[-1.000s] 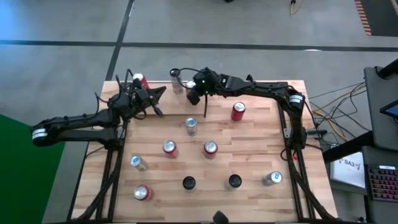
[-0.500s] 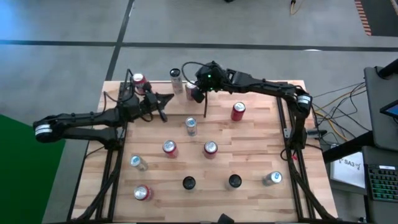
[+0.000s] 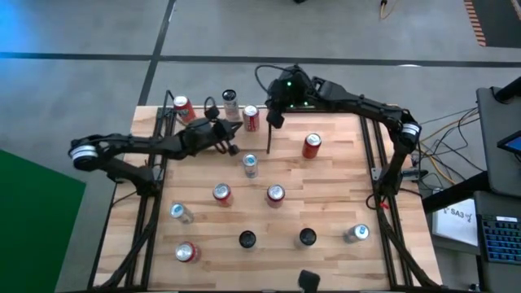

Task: Place canned beverage on shelf
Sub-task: Put the red white soda can on the shelf

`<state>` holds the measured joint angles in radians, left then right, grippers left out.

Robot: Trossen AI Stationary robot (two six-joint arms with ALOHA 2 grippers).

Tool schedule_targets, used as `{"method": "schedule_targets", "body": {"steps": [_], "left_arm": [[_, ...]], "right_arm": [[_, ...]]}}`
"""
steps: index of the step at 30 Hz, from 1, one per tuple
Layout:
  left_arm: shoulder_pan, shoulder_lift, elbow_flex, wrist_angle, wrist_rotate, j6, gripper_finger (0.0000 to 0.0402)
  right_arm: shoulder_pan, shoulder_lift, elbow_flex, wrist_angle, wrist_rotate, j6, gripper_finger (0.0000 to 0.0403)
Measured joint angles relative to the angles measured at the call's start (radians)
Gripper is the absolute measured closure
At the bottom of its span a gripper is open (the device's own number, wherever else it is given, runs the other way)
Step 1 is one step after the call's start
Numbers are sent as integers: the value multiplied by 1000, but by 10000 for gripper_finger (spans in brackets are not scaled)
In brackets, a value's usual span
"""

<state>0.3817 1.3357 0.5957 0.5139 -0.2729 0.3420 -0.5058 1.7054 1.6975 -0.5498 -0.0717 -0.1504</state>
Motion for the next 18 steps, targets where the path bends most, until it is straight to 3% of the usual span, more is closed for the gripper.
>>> {"method": "schedule_targets", "body": {"steps": [4, 18], "left_arm": [[11, 61, 28, -6, -67, 20, 402], [28, 152, 53, -5, -21, 90, 402]], "right_arm": [[-32, 0, -17, 2, -57, 36, 390], [-25, -2, -27, 49, -61, 34, 390]]}}
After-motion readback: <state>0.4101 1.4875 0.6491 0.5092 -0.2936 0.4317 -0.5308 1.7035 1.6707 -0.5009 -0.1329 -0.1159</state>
